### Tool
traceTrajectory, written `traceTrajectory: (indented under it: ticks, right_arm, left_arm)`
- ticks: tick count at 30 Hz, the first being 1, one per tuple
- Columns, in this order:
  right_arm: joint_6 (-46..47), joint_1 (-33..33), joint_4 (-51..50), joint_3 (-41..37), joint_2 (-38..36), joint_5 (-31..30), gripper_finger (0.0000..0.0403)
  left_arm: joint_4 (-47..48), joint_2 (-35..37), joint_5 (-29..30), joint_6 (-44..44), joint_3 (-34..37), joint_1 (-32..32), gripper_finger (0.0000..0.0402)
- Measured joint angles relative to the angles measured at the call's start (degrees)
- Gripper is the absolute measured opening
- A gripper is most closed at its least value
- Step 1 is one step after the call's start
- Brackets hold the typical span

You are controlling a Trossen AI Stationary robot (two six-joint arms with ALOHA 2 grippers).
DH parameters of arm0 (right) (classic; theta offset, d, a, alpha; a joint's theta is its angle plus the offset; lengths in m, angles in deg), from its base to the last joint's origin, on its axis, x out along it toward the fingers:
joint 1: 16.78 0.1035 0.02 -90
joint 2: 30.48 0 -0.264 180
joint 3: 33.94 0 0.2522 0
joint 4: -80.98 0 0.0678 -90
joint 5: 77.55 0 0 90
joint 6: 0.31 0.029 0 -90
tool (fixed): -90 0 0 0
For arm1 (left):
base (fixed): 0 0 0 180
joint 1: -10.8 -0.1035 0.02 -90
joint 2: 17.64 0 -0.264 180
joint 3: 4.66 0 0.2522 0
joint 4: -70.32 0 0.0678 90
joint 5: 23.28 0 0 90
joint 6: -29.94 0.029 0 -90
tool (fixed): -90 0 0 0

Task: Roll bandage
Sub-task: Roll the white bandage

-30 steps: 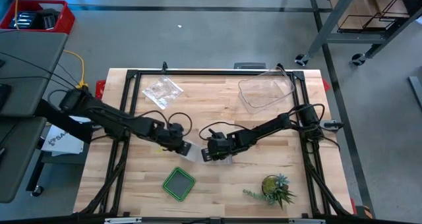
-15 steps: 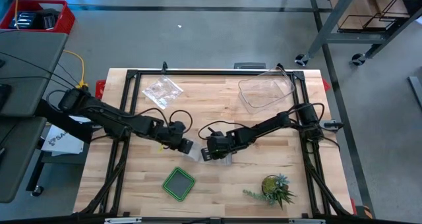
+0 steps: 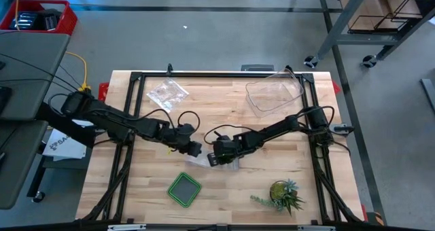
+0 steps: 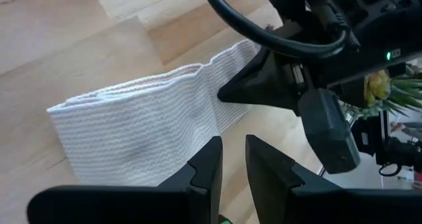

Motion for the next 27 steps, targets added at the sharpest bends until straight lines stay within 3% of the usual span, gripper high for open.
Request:
traceTrajectory:
  ticks: [4,10,12,20,27]
  right_arm:
    - [-0.5,0.0,-0.3,0.0,0.0,0.7,0.0000]
    - [-1.4,0.0,-0.4,-0.1,-0.7,1.2,0.0000]
    - [-2.4,0.0,-1.8,-0.1,-1.7,0.8,0.0000]
    - [-4.4,-1.0,-9.6,-0.1,-6.9,-1.5,0.0000]
    - [-5.4,-1.1,-11.7,-0.1,-12.8,-6.8,0.0000]
  left_arm:
    - [4.9,4.1,2.3,2.2,0.0,-1.7,0.0060]
    - [26.2,15.9,7.7,4.7,0.2,-2.9,0.0060]
    - [29.5,19.6,8.7,3.2,1.7,-2.3,0.0060]
    - [29.9,27.0,9.6,-4.5,7.3,0.0,0.0060]
    - [29.9,26.7,11.6,3.2,7.3,0.0,0.0060]
